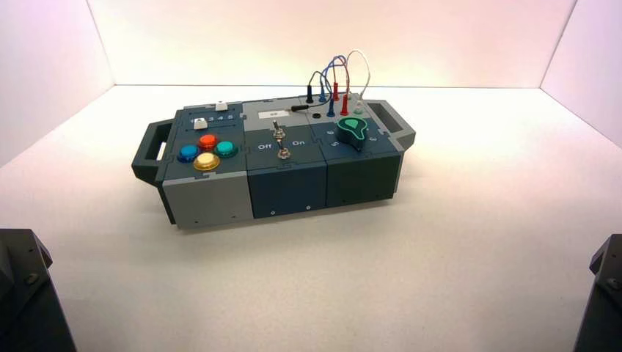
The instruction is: Insert the black wire.
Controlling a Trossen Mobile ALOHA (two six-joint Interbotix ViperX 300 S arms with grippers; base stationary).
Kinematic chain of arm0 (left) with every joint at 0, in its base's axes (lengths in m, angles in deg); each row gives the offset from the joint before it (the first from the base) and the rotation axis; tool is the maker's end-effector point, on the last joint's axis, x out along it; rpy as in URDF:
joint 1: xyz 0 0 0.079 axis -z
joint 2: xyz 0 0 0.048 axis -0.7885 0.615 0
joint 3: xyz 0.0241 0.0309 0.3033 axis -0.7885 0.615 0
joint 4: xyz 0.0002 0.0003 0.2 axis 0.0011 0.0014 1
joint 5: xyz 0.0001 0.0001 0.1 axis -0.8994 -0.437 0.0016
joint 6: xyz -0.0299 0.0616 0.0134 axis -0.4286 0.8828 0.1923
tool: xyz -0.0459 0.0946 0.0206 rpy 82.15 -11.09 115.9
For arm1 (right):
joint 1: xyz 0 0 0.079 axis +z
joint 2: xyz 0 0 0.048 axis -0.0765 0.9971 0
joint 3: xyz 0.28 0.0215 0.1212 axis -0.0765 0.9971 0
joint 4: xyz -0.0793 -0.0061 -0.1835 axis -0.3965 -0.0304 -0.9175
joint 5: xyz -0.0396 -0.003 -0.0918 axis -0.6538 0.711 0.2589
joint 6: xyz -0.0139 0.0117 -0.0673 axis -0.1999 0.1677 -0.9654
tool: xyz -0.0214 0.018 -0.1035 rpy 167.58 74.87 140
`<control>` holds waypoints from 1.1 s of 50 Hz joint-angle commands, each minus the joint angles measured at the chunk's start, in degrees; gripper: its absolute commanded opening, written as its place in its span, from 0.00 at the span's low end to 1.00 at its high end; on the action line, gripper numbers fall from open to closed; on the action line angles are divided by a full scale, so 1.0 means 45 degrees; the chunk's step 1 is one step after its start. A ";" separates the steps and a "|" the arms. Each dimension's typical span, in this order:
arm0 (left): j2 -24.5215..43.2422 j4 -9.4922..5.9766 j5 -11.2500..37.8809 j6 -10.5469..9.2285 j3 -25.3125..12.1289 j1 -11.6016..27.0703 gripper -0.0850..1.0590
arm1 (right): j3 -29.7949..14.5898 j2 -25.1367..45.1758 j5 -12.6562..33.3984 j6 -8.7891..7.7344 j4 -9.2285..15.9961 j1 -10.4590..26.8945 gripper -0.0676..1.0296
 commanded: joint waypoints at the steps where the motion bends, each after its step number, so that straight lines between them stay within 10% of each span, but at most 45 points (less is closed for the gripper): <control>1: 0.0117 0.0000 -0.0156 -0.0078 -0.0215 -0.0039 0.05 | -0.0156 0.0098 -0.0059 0.0000 0.0098 0.0000 0.04; 17: 0.0215 0.0000 -0.0234 0.0000 -0.0254 0.0293 0.05 | -0.0176 0.0078 0.0000 0.0000 0.0254 0.0117 0.04; 31: 0.2520 0.0059 -0.0098 0.0918 -0.0762 0.2617 0.05 | -0.0176 0.0254 0.0000 0.0000 0.0352 0.0293 0.04; 55: 0.9219 0.0078 0.0254 0.2109 -0.4629 0.4258 0.05 | -0.0195 0.0352 0.0059 0.0000 0.0469 0.0293 0.04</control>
